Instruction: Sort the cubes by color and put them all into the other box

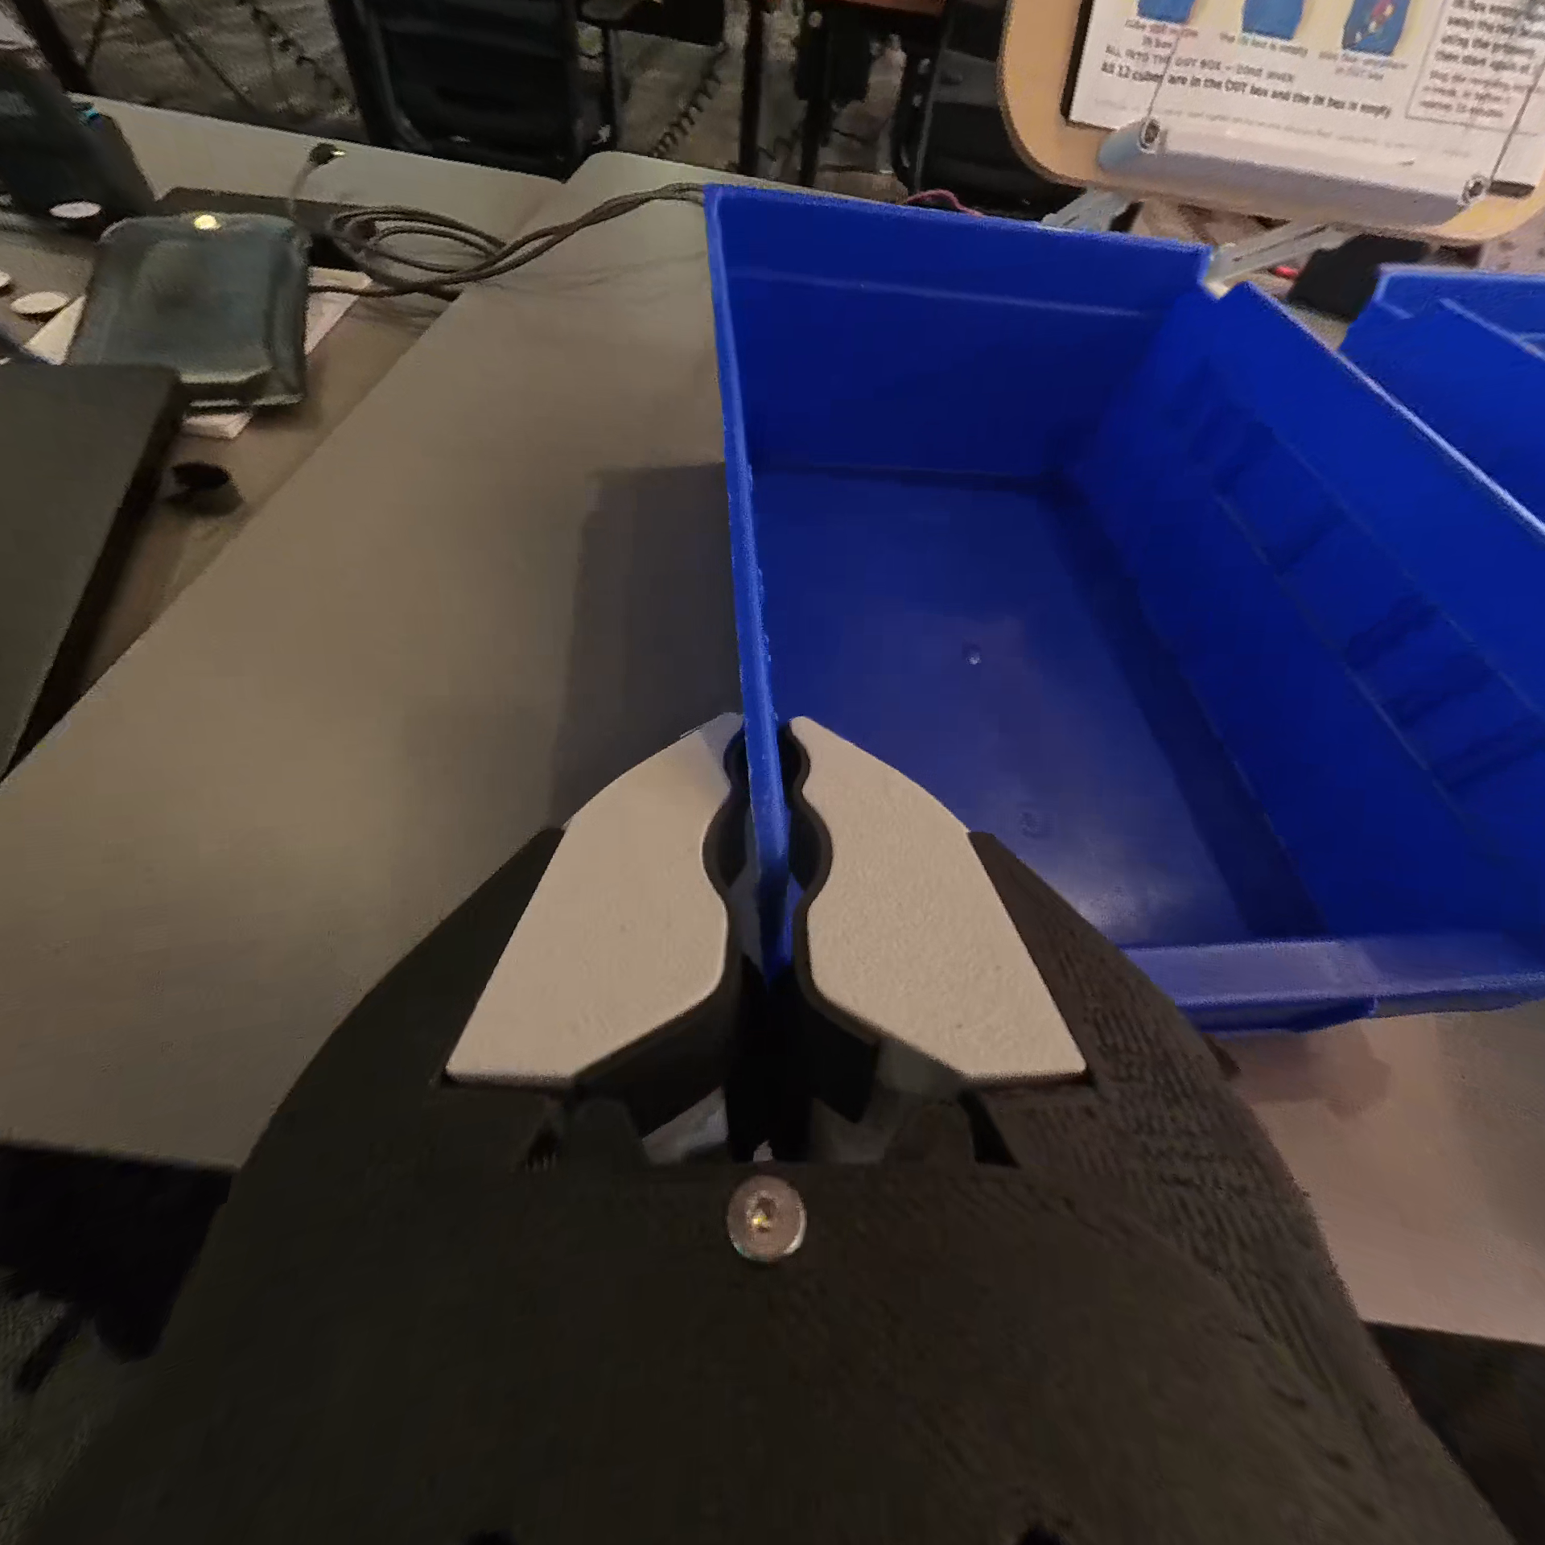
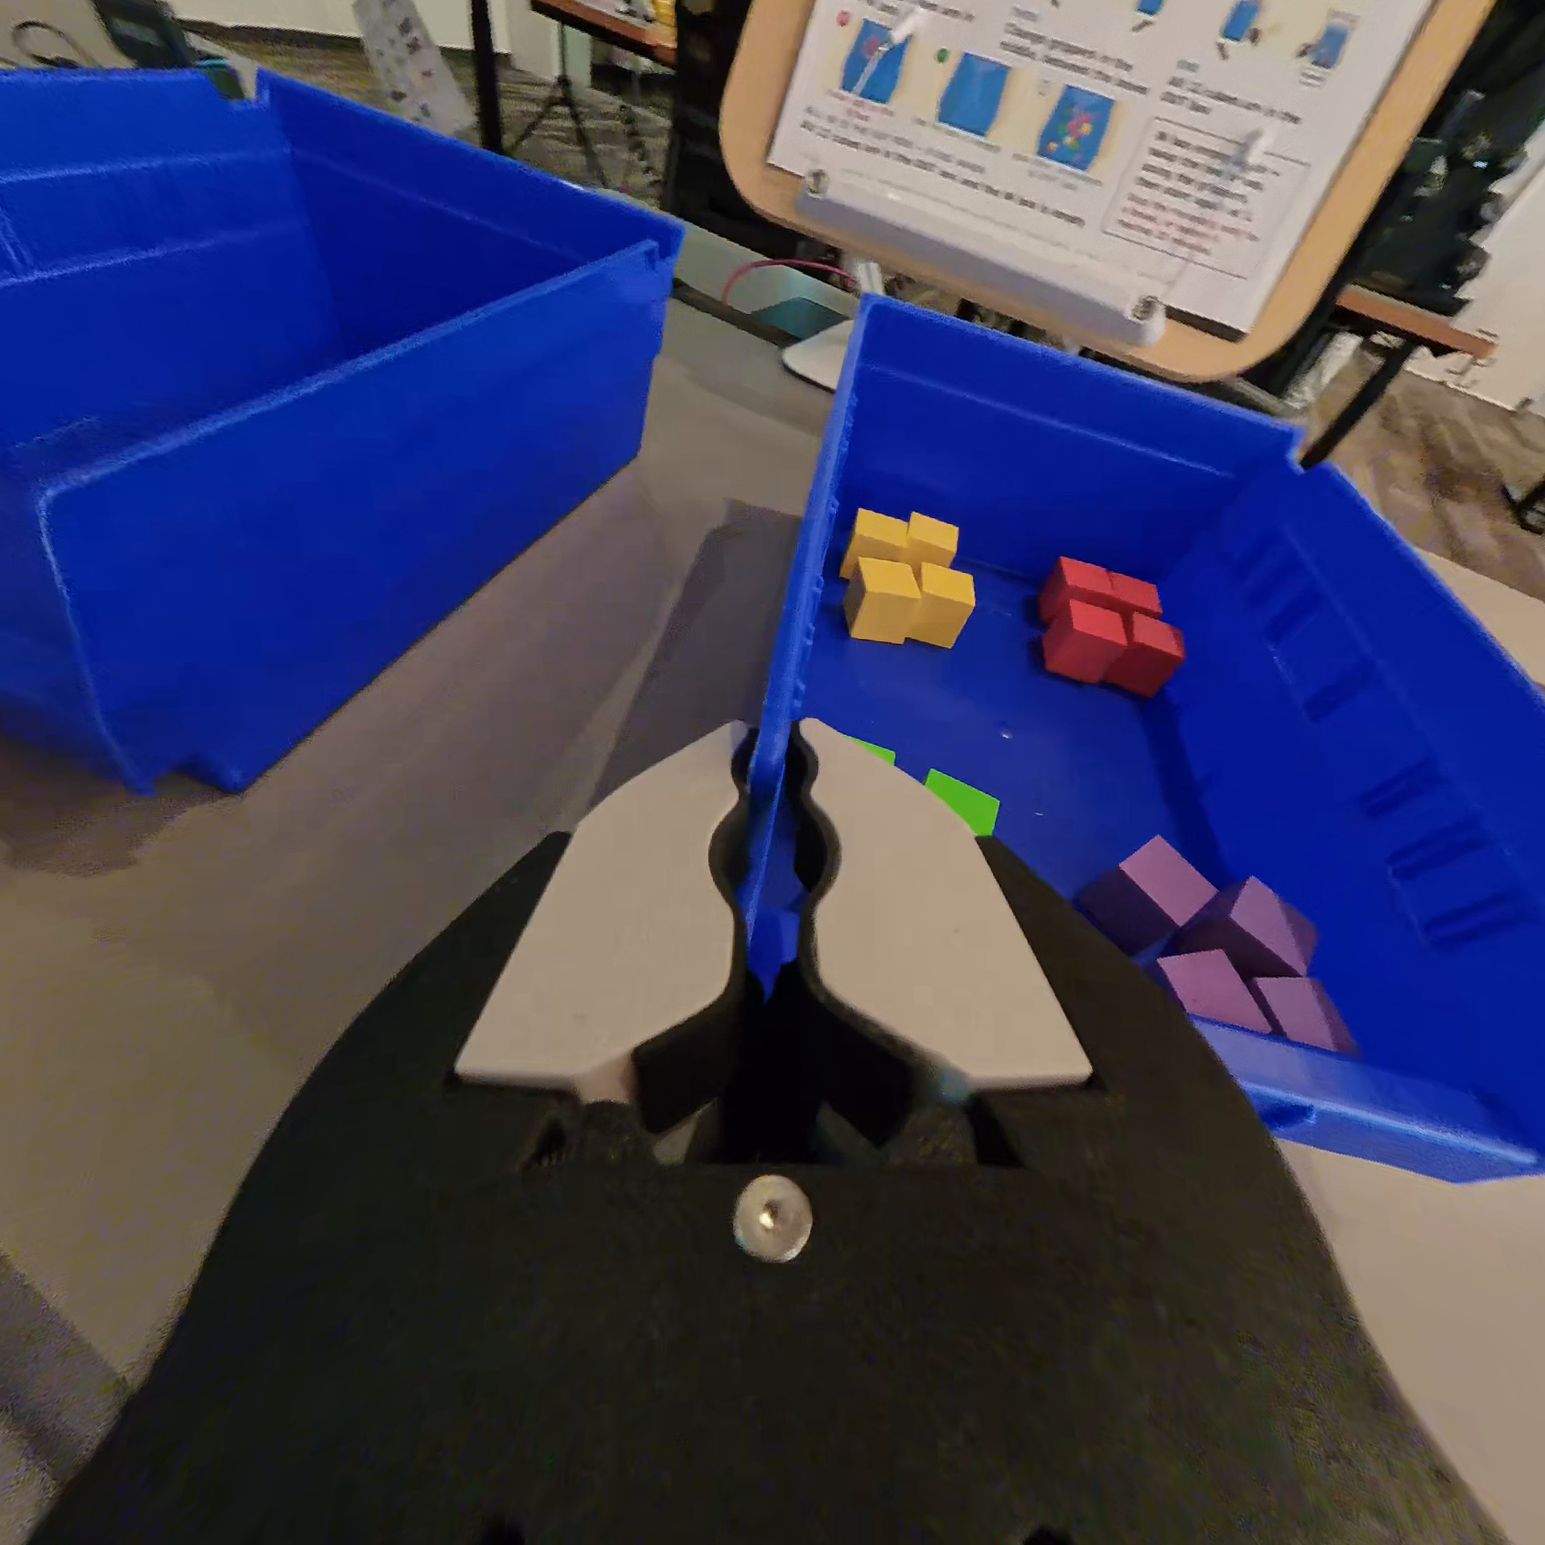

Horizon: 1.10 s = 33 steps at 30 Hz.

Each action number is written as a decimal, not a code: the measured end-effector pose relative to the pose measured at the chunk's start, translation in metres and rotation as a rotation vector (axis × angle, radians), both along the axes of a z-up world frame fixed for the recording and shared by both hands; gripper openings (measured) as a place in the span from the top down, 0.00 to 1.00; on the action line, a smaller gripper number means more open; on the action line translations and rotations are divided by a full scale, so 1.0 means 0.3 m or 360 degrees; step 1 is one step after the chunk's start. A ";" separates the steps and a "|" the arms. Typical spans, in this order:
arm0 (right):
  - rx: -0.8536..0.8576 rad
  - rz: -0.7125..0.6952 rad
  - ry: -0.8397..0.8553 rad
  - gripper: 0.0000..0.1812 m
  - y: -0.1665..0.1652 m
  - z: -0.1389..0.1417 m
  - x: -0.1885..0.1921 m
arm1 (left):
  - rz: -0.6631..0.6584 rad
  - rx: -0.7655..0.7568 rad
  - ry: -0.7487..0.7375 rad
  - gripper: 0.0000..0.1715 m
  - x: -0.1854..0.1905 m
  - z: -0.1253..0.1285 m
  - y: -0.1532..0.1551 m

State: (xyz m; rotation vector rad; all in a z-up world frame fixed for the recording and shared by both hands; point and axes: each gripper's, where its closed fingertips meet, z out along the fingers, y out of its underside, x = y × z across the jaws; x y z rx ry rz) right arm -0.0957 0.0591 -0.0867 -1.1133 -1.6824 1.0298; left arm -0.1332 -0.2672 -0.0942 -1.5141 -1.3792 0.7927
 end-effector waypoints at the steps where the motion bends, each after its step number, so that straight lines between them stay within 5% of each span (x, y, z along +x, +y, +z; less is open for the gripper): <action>1: -0.0006 0.0031 -0.0003 0.97 -0.011 0.003 -0.006 | 0.0035 0.0010 0.0007 0.97 0.021 0.001 0.001; 8: -0.0010 0.0217 -0.0012 0.97 -0.087 -0.004 -0.033 | 0.0132 0.0016 0.0104 0.96 0.147 0.002 0.056; 13: -0.0037 0.0308 -0.0017 0.95 -0.091 -0.004 -0.032 | 0.0012 0.0083 0.0126 0.92 0.220 0.006 0.130; 17: -0.0149 0.0276 0.0040 0.76 -0.045 0.052 0.032 | -0.0025 0.0123 0.0173 0.72 0.242 0.033 0.136; 22: -0.0222 0.0336 0.0184 0.80 -0.115 0.139 0.200 | -0.0003 0.0041 0.0299 0.59 0.272 0.175 0.087; 26: -0.0222 0.0405 0.0116 0.81 -0.248 0.115 0.200 | -0.0126 -0.0016 0.0343 0.56 0.215 0.292 0.108; 33: -0.0333 0.0333 -0.0118 0.85 -0.317 0.031 0.076 | -0.0134 -0.0028 0.0182 0.57 0.017 0.266 0.057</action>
